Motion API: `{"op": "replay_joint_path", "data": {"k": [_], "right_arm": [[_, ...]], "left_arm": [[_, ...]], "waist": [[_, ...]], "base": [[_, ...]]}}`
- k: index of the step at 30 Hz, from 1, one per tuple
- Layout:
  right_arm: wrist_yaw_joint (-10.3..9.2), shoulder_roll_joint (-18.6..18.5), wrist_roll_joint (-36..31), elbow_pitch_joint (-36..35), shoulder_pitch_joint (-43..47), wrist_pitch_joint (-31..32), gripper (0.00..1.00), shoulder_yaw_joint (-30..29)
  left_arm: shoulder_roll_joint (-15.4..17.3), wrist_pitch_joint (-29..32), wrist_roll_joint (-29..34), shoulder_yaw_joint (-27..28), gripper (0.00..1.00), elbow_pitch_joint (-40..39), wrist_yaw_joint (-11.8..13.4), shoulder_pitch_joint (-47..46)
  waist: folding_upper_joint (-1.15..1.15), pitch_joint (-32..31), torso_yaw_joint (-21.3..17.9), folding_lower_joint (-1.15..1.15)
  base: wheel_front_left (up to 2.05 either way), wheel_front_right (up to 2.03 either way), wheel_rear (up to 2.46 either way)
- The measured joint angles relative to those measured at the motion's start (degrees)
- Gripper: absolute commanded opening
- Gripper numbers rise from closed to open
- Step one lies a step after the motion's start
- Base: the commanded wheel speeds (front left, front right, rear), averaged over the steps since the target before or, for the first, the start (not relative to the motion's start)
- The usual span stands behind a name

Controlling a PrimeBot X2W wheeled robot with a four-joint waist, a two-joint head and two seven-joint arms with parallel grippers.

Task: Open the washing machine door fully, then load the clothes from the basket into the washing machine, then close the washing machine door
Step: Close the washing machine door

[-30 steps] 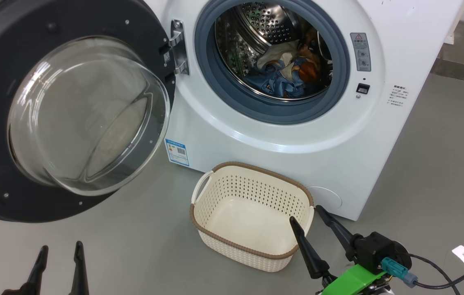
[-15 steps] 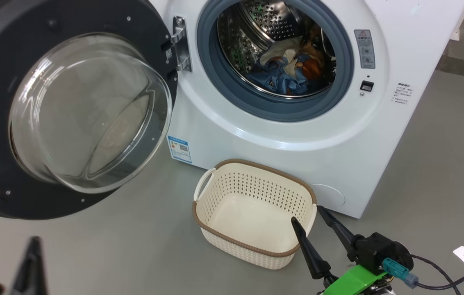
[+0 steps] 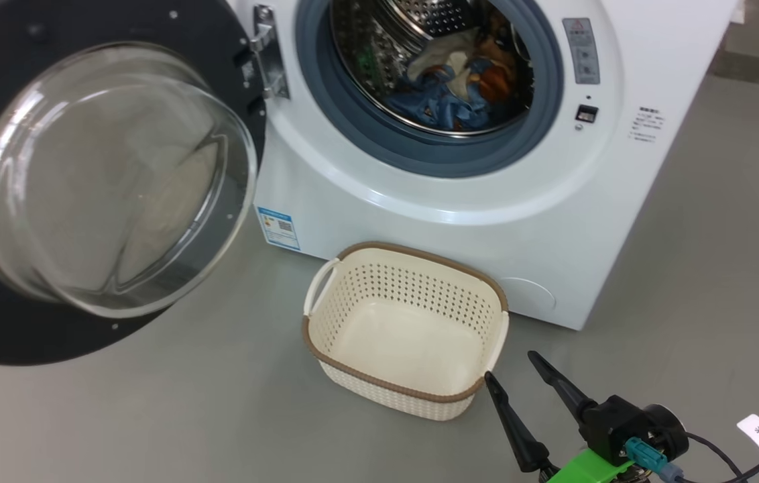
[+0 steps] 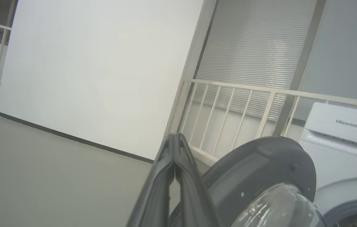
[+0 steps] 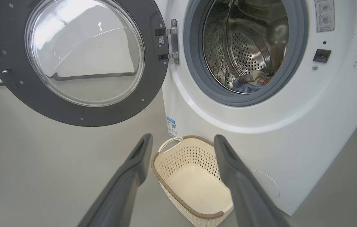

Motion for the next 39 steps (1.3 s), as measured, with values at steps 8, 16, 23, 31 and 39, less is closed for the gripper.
{"op": "replay_joint_path", "data": {"k": [8, 16, 23, 31, 39], "right_arm": [[0.00, -2.3, -0.4, 0.1, -0.1, 0.0, 1.00, 1.0], [0.00, -3.7, -0.6, 0.0, -1.9, 0.0, 1.00, 1.5], [0.00, -4.2, -0.8, 0.1, -2.8, 0.0, 1.00, 1.8], [0.00, -4.5, -0.8, 0.1, -4.4, 0.0, 1.00, 2.0], [0.00, -4.6, -1.0, 0.1, -4.6, 0.0, 1.00, 2.0]], "left_arm": [[9.2, 7.7, -17.7, 10.6, 0.00, 20.3, 0.0, -13.9], [13.2, 16.7, -29.3, 15.3, 0.00, 40.7, 3.3, -27.9], [16.9, 20.9, -31.9, 16.5, 0.00, 53.3, 4.4, -33.0], [18.8, 22.9, -33.4, 16.7, 0.00, 61.0, 4.7, -37.7], [19.1, 24.5, -33.4, 15.2, 0.00, 65.4, 3.7, -39.8]], "waist": [[0.00, 2.1, -2.8, 0.00], [0.00, 5.1, -4.6, 0.00], [0.00, 7.1, -6.4, 0.00], [0.00, 8.4, -8.2, 0.00], [0.00, 8.9, -9.1, 0.00]], "base": [[0.00, 0.00, 0.00], [0.00, 0.00, 0.00], [0.00, 0.00, 0.00], [0.00, 0.00, 0.00], [0.00, 0.00, 0.00]]}}
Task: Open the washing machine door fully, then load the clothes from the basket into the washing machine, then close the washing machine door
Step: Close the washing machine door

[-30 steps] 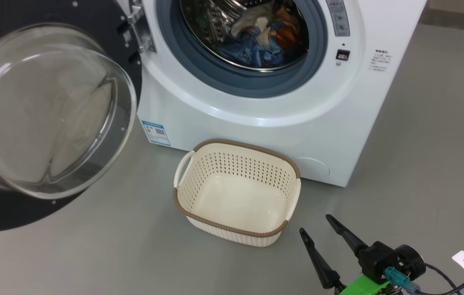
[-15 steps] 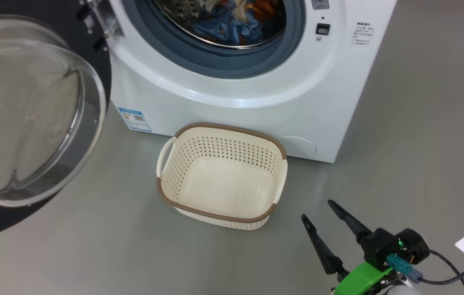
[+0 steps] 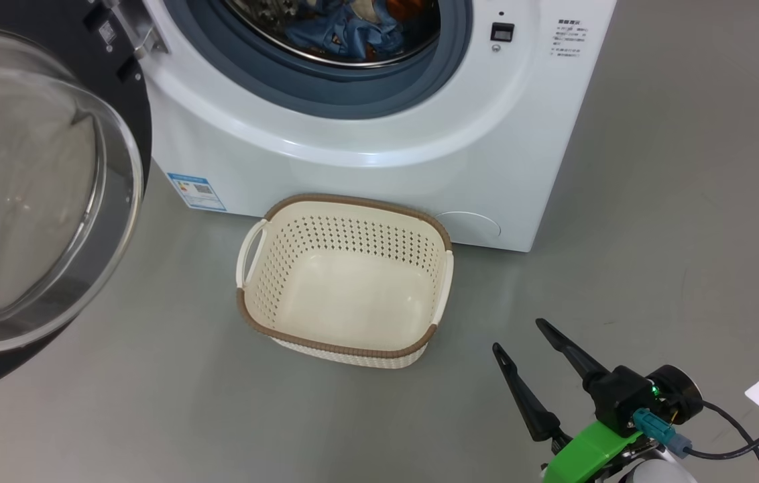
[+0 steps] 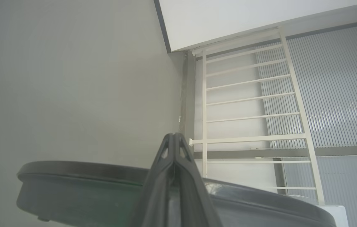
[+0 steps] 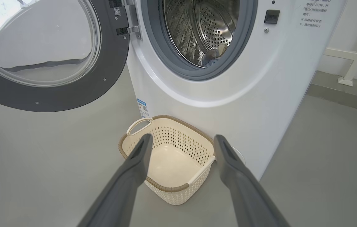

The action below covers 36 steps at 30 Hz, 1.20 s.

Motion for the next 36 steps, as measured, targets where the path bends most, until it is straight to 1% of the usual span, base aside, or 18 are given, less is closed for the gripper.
{"op": "replay_joint_path", "data": {"k": [14, 20, 24, 29, 32, 36], "right_arm": [[0.00, 0.2, -0.3, 0.1, -0.5, 0.0, 1.00, -0.1], [0.00, 0.2, -0.3, 0.1, -0.5, 0.0, 1.00, -0.2], [0.00, 0.2, -0.3, 0.2, -0.5, 0.0, 1.00, -0.3], [0.00, 0.3, -0.3, 0.3, -0.5, 0.0, 1.00, -0.3], [0.00, 0.4, -0.3, 0.3, -0.5, 0.0, 1.00, -0.3], [0.00, 0.6, -0.3, 0.3, -0.5, 0.0, 1.00, -0.4]], "left_arm": [[0.6, 2.1, 0.2, -1.8, 0.00, 3.4, -1.6, -1.0], [1.0, 5.1, 0.2, -2.2, 0.00, 3.9, -2.5, -1.0], [1.5, 7.7, 0.2, -3.0, 0.00, 4.0, -2.6, -1.0], [2.0, 11.7, 0.6, -4.8, 0.00, 3.6, -3.5, -0.8], [2.0, 12.6, 0.7, -5.4, 0.00, 3.3, -3.5, -0.7], [2.0, 16.2, 1.5, -7.3, 0.00, 2.0, -3.7, 0.1]], "waist": [[0.00, -0.2, -0.4, 0.00], [0.00, -0.4, -0.5, 0.00], [0.00, -0.5, -0.5, 0.00], [0.00, -0.7, -0.5, 0.00], [0.00, -0.7, -0.4, 0.00], [0.00, -0.9, -0.4, 0.00]], "base": [[0.00, 0.00, 0.00], [0.00, 0.00, 0.00], [0.00, 0.00, 0.00], [0.00, 0.00, 0.00], [0.00, 0.00, 0.00], [0.00, 0.00, 0.00]]}}
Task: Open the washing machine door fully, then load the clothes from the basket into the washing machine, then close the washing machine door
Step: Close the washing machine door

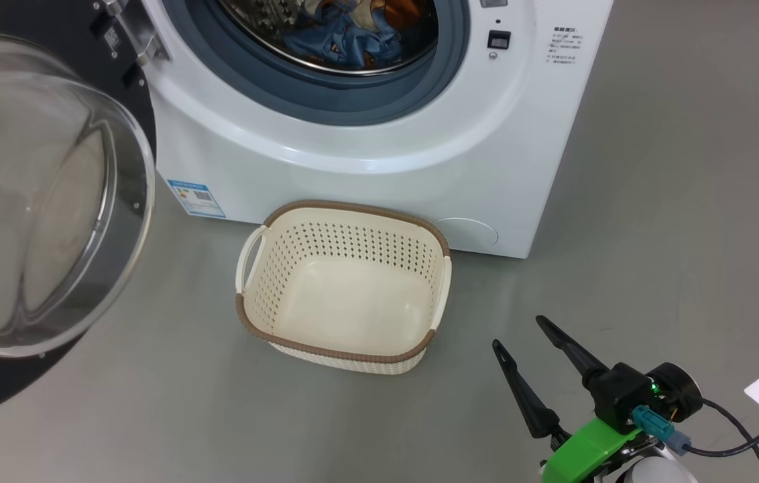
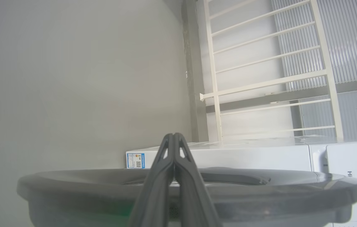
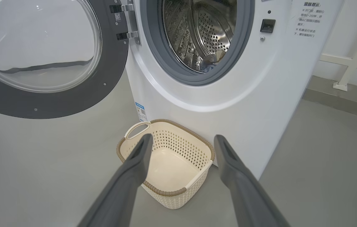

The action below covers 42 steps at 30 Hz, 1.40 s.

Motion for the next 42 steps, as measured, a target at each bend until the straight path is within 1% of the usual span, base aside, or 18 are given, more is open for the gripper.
{"op": "replay_joint_path", "data": {"k": [3, 6, 13, 18, 22, 27, 32, 42], "right_arm": [[0.00, 0.2, 0.0, 0.0, 0.0, 0.0, 1.00, -0.1], [0.00, 0.4, 0.0, 0.0, 0.0, 0.0, 1.00, -0.2], [0.00, 0.9, 0.0, 0.1, 0.1, 0.0, 1.00, -0.4], [0.00, 1.7, 0.0, 0.1, 0.4, 0.0, 1.00, -0.6], [0.00, 2.0, 0.0, 0.2, 0.7, 0.0, 1.00, -0.6], [0.00, 2.4, 0.0, 0.3, 0.9, 0.0, 1.00, -0.6], [0.00, 2.7, 0.2, 0.5, 1.6, 0.0, 1.00, -0.3], [0.00, 3.4, 0.8, 0.7, 2.1, 0.0, 1.00, -0.1]], "left_arm": [[-0.3, 2.3, 0.6, -0.7, 0.00, -0.5, 0.0, 0.9], [-0.9, 6.1, 0.3, -1.6, 0.00, -2.0, 0.0, 2.2], [-3.5, 14.4, -2.9, -2.4, 0.00, -7.3, 0.0, 6.5], [-5.0, 20.6, -6.1, -2.5, 0.00, -12.5, 0.0, 10.0], [-7.2, 24.7, -8.9, -2.4, 0.00, -17.3, 0.0, 12.7], [-10.1, 28.4, -11.2, -2.5, 0.00, -22.5, 0.0, 15.6], [-12.3, 31.5, -13.0, -2.7, 0.00, -27.1, 0.0, 18.5], [-17.4, 36.2, -15.6, -3.0, 0.00, -36.7, 0.4, 23.8]], "waist": [[0.00, -0.3, 0.0, 0.00], [0.00, -0.6, 0.1, 0.00], [0.00, -1.8, 0.3, 0.00], [0.00, -2.8, 0.5, 0.00], [0.00, -3.6, 0.8, 0.00], [0.00, -4.7, 1.1, 0.00], [0.00, -5.7, 1.2, 0.00], [0.00, -7.1, 0.2, 0.00]], "base": [[0.00, 0.00, 0.00], [0.00, 0.00, 0.00], [0.00, 0.00, 0.00], [0.00, 0.00, 0.00], [0.00, 0.00, 0.00], [0.00, 0.00, 0.00], [0.00, 0.00, 0.00], [0.00, 0.00, 0.00]]}}
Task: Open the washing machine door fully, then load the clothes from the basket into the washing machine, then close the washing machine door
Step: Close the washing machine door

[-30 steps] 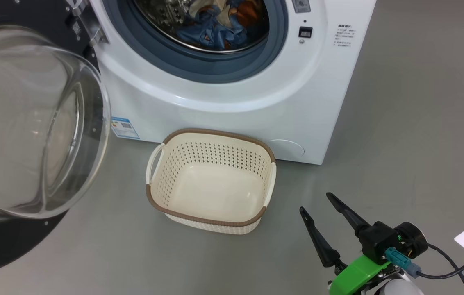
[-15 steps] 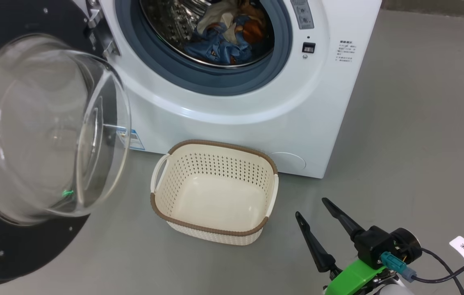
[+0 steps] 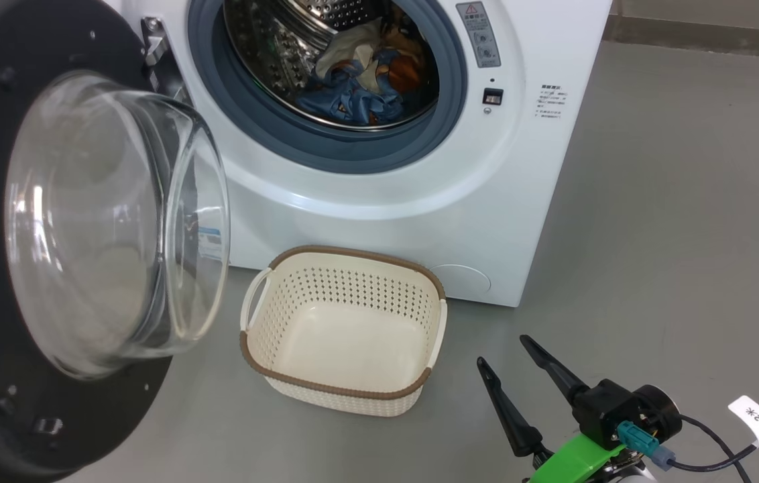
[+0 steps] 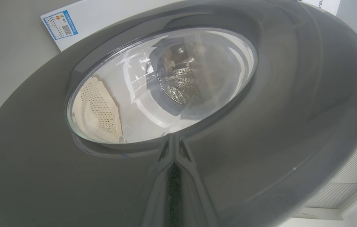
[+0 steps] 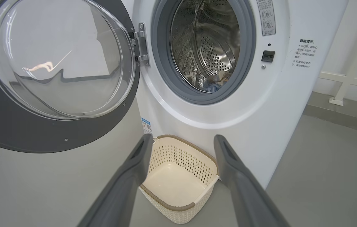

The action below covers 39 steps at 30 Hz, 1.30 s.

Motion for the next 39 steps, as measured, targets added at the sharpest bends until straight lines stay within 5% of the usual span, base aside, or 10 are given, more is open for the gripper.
{"op": "replay_joint_path", "data": {"k": [18, 39], "right_arm": [[0.00, 0.4, 0.2, 0.0, 0.0, 0.0, 1.00, -0.7], [0.00, 0.5, 0.2, 0.0, 0.0, 0.0, 1.00, -1.5]], "left_arm": [[-11.1, 3.5, -3.7, -2.5, 0.00, -14.8, 4.0, 5.3], [-19.5, 1.8, -7.1, -8.5, 0.00, -18.1, 3.4, 6.2]], "waist": [[0.00, 0.0, -2.1, 0.00], [0.00, 0.5, -6.8, 0.00]], "base": [[0.00, 0.00, 0.00], [0.00, 0.00, 0.00]]}}
